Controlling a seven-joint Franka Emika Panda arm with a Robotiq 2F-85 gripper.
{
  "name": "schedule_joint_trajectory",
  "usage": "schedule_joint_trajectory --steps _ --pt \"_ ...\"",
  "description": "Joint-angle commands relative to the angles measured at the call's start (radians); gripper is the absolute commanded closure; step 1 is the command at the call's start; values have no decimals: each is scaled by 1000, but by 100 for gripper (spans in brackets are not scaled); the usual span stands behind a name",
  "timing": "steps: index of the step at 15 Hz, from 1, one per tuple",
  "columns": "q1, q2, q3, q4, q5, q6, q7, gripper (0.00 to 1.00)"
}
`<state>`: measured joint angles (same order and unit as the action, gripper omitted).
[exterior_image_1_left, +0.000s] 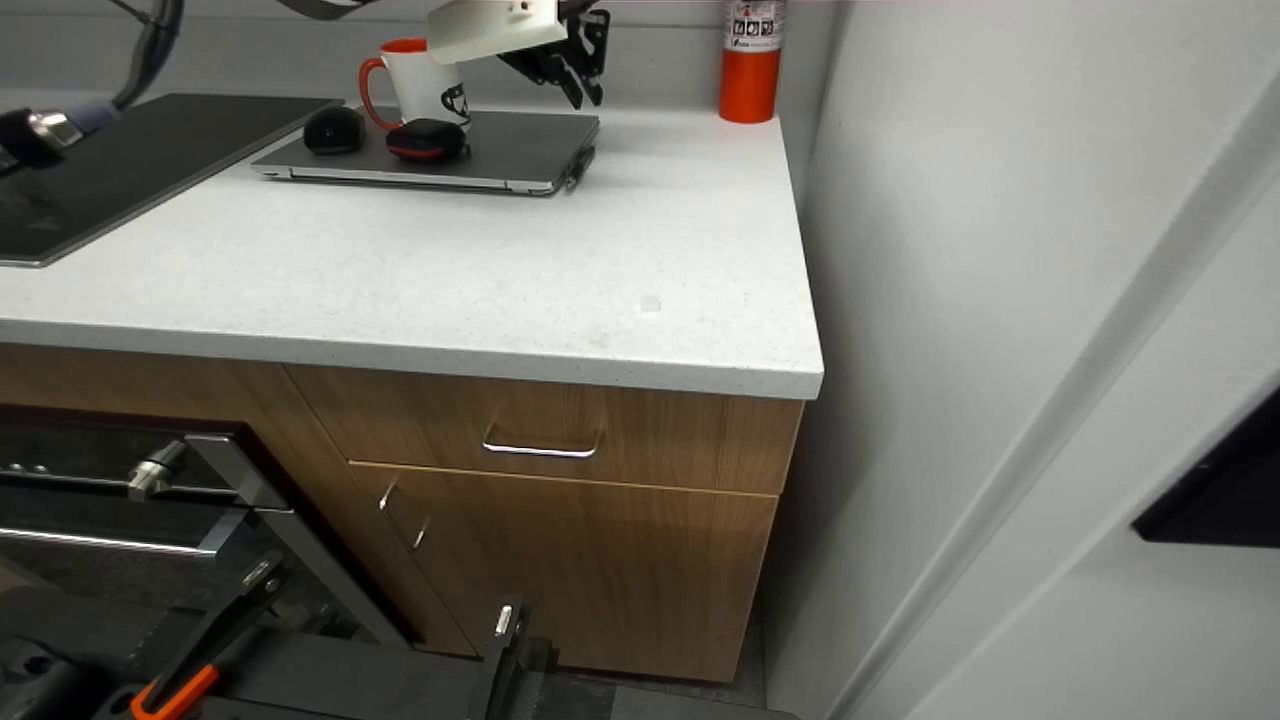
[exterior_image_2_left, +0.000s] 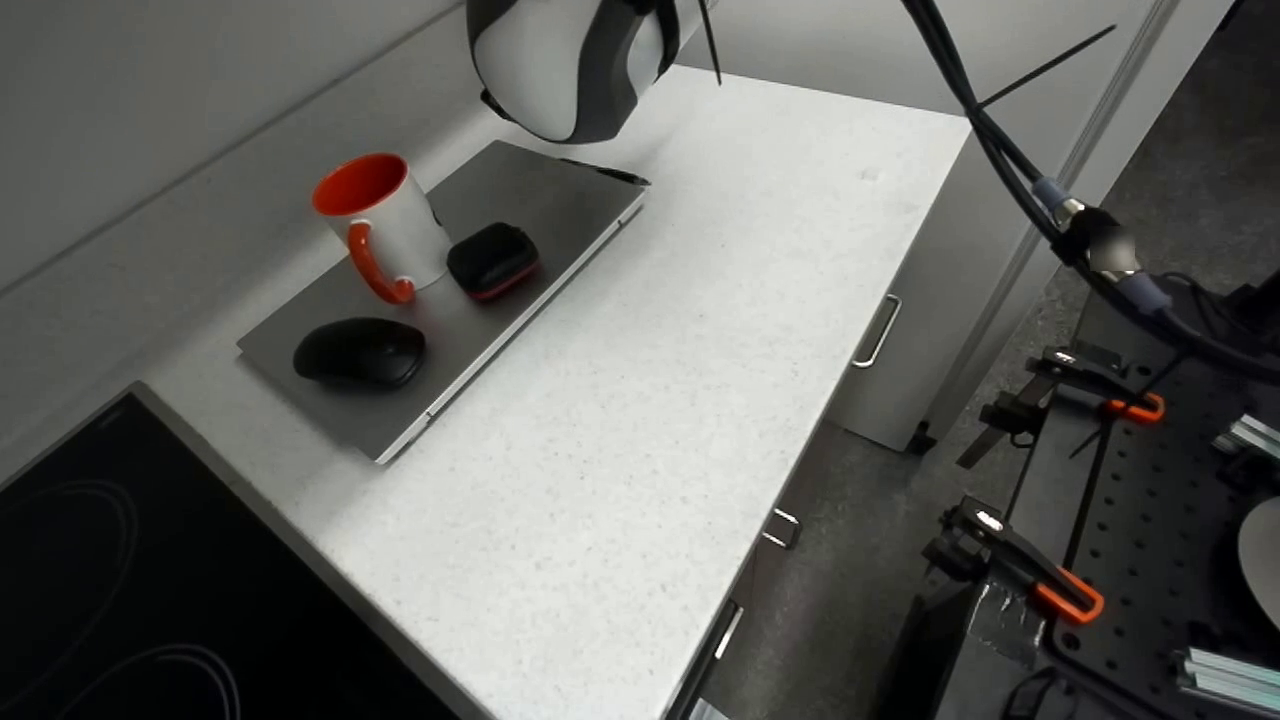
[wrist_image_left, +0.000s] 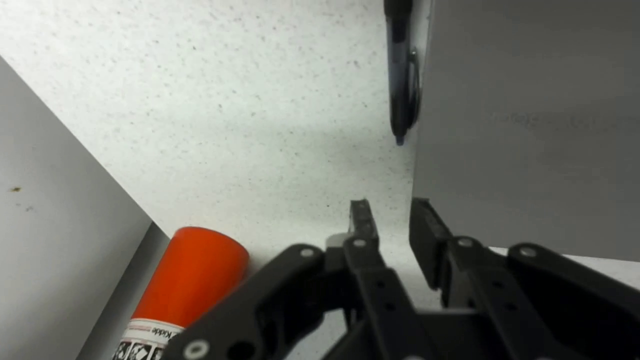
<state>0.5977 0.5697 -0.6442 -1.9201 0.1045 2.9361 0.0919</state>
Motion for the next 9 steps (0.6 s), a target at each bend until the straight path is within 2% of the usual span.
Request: schedule_joint_trajectory --steps 1,6,9 --pt "-100 -21 87 39 -101 -27 122 42" --pt "-184 -26 163 73 -154 -31 199 2" --pt "-243 -32 232 91 -143 -39 197 0"
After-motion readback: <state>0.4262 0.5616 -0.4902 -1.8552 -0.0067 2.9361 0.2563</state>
